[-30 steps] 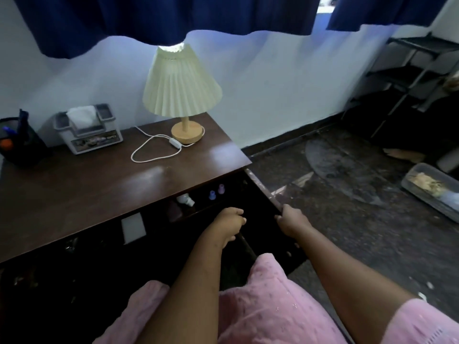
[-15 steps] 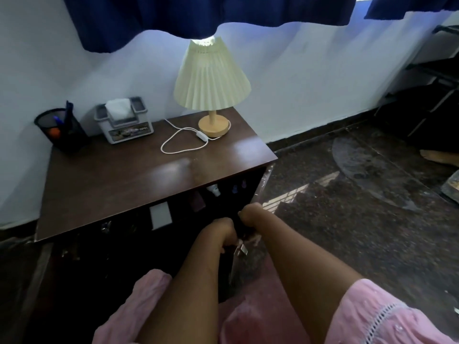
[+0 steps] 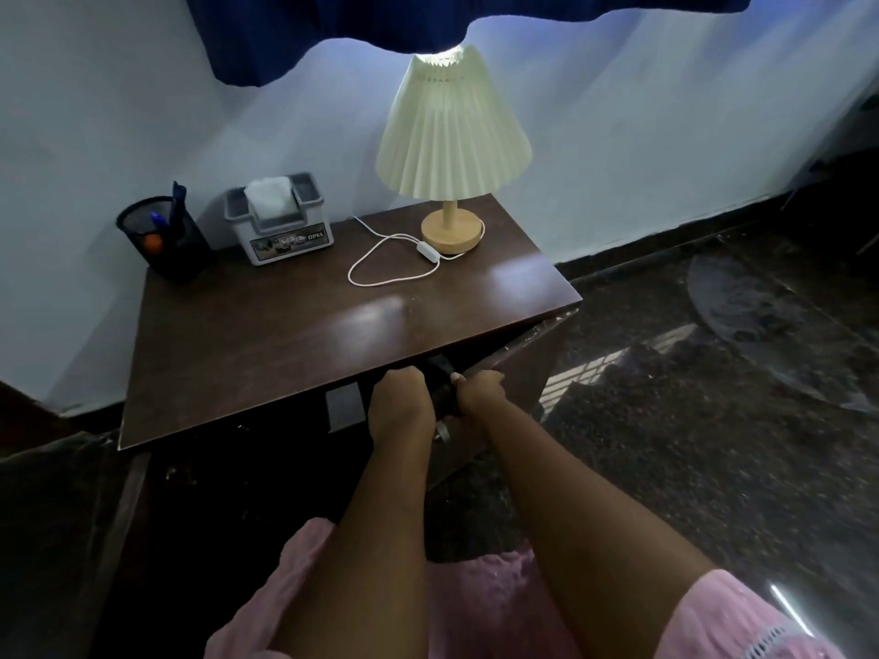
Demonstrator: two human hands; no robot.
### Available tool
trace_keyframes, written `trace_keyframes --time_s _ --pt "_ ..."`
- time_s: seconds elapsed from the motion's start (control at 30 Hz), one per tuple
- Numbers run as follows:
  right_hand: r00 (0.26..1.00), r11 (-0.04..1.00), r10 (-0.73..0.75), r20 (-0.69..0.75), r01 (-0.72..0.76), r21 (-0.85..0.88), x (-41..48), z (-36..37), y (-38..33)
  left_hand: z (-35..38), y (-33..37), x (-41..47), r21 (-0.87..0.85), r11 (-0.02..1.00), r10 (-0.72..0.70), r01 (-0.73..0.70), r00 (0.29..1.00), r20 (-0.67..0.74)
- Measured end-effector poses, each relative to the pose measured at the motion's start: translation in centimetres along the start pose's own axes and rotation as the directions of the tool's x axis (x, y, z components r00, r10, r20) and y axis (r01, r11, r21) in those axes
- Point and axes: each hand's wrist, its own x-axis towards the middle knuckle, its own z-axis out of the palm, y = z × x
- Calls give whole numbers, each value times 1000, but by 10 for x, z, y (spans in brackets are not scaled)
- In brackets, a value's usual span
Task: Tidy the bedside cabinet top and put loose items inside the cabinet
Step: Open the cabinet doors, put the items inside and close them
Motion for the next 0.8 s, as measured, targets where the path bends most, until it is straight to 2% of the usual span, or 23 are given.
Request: trace_keyframes --time_s 0.1,0.17,0.27,0.43,0.53,0.6,0.67,0.7,0.73,0.8 --pt "996 997 -7 84 0 77 0 3 -2 1 -3 3 1 1000 6 -6 1000 -29" --pt "992 996 -51 116 41 84 3 3 1 6 -6 7 -102 994 -36 29 997 -72" --pt "978 988 -143 149 150 -38 8 -1 3 12 -11 13 -292 953 -135 85 979 -153" --pt "953 970 -171 249 207 -126 15 -7 4 17 -8 25 -417 902 -174 109 977 -121" --pt "936 960 -184 300 237 -147 18 -6 9 20 -3 22 -445 877 -204 180 979 -7" --pt "922 946 -188 339 263 -192 19 -6 12 13 -3 20 -460 855 -180 241 968 174" --pt "897 906 -201 393 322 -273 17 -7 15 -3 -7 22 -458 831 -107 316 899 426" --pt "879 885 -211 427 358 -299 14 -7 16 -13 -13 22 -460 813 -87 356 857 509" --pt "859 861 -222 462 395 -320 10 -7 17 -23 -22 23 -479 785 -85 393 834 545" --pt "813 824 -237 531 458 -333 -2 -1 16 -38 -48 23 -556 703 -118 444 843 525"
